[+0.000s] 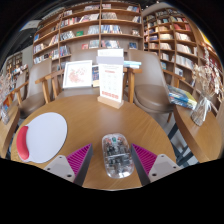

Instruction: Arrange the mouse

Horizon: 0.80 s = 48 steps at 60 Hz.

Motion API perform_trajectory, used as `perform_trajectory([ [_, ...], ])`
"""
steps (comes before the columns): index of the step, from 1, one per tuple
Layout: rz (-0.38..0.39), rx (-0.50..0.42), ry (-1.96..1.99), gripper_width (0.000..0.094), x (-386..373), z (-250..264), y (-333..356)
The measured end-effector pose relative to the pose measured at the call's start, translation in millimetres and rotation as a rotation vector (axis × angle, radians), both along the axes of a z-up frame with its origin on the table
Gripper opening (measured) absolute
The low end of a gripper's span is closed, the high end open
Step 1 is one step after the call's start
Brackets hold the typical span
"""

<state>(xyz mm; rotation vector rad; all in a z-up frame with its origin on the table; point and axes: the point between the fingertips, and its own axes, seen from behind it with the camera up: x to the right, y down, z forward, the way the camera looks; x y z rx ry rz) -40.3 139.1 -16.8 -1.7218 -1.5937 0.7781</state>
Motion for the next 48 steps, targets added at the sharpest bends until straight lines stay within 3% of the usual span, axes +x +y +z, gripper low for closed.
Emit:
perform_trajectory([
  [2,0.002,0.002,0.001,0.0723,-2,0,0],
  [5,0.01,0.01,0.004,0.0462,-4,1,-2],
  [7,0.004,0.023,-0.009,0.0438,-2,2,-1],
  [17,0.052,0.032,0.098,0.0432,-12,70,-46],
  [27,0.115,-0.046,0.148,0.0429,-32,116,-140],
  [48,0.155,-0.025,0.039,0.0428,-60,38,-246],
])
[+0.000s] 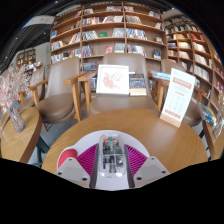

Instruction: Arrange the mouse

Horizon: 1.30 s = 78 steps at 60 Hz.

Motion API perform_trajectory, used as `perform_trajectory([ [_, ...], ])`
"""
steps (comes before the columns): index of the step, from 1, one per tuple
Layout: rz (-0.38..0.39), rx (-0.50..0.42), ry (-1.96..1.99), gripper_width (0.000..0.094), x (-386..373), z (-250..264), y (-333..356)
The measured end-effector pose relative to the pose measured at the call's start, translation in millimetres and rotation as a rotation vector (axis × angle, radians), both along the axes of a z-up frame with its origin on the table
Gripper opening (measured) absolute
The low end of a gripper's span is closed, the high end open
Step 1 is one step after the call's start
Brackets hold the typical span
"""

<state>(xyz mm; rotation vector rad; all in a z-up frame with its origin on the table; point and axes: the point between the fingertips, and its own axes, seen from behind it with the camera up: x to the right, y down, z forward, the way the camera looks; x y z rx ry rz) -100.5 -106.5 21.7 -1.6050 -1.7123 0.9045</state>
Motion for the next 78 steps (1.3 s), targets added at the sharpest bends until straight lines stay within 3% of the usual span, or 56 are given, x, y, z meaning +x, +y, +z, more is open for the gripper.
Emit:
perform_trajectory([
  [9,-0.001,0.024,-0.047,0.0432,5,-31,-2],
  [16,-0.014,0.02,-0.032,0.0517,2,-30,2],
  [18,-0.008,0.015,-0.029,0.0639,3,-28,0],
  [20,-0.012,0.018,-0.034,0.0852,5,-27,2],
  [21,-0.016,0.023,-0.035,0.086,6,-26,4],
  [23,-0.022,0.032,-0.031,0.0803,9,-21,7],
  [28,-0.021,0.051,0.01,0.086,17,3,14],
  [49,-0.066,-0.048,0.082,0.0857,174,102,48],
  [54,-0.068,-0.055,0.075,0.0856,221,106,59],
  [64,-0.109,0.019,0.067,0.0854,303,99,96],
  [78,-0.116,0.054,0.057,0.0856,377,91,113],
])
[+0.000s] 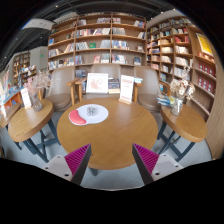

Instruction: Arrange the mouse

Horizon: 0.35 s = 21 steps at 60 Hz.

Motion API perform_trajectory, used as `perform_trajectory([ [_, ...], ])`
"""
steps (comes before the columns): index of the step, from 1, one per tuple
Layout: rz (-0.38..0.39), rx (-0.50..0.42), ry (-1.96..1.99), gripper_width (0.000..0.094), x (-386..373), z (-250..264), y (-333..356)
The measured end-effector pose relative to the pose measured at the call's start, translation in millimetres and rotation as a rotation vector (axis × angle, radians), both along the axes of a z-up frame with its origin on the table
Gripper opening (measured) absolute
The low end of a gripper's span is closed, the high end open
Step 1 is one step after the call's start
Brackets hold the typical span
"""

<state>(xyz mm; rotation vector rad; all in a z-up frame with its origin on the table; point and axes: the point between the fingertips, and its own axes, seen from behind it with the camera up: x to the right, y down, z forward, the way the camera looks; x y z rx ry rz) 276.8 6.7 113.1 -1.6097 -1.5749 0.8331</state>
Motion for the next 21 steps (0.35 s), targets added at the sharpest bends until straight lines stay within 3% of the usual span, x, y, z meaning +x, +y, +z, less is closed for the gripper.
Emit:
perform_trajectory([
  [21,0.002,0.016,0.057,0.0851,31,21,6],
])
